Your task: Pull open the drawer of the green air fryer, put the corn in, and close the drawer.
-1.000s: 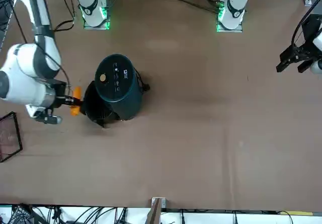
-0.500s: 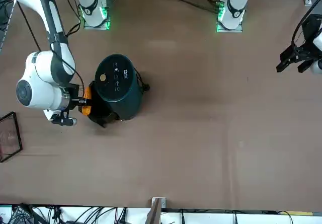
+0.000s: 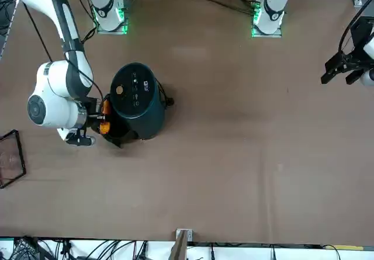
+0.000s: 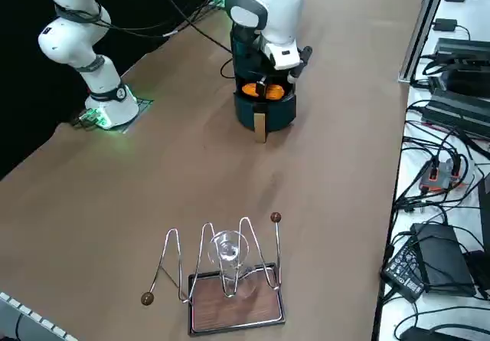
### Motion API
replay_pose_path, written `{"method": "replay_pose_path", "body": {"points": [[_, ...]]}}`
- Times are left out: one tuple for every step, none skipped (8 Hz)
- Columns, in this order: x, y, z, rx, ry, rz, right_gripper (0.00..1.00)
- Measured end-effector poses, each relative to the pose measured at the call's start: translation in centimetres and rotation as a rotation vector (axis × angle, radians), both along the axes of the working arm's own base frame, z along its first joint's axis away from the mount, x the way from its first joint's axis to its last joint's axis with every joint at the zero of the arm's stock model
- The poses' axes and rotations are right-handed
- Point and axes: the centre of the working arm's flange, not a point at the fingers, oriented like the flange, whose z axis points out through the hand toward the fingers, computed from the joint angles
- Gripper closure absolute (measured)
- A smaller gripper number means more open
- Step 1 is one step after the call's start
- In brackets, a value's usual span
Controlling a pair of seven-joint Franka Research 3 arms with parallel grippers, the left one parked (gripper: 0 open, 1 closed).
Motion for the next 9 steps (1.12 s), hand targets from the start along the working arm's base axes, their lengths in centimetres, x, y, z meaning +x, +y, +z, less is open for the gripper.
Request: {"method": "replay_pose_path", "body": {"points": [[0.0,0.2,-0.1,0.0,0.002,0.003,0.4],[0.0,0.2,-0.2,0.0,0.003,0.003,0.26],[0.0,0.1,-0.1,0.0,0.002,0.002,0.09],[0.1,0.1,0.0,0.0,0.0,0.001,0.0],[0.2,-0.1,0.4,-0.001,-0.005,-0.001,0.0],[0.2,-0.5,1.1,-0.002,-0.011,-0.007,0.0],[0.2,-1.6,1.8,-0.005,-0.012,-0.026,0.0],[0.3,-3.7,2.1,-0.009,-0.005,-0.061,0.0],[0.3,-6.6,2.1,-0.008,0.007,-0.127,0.0]]}}
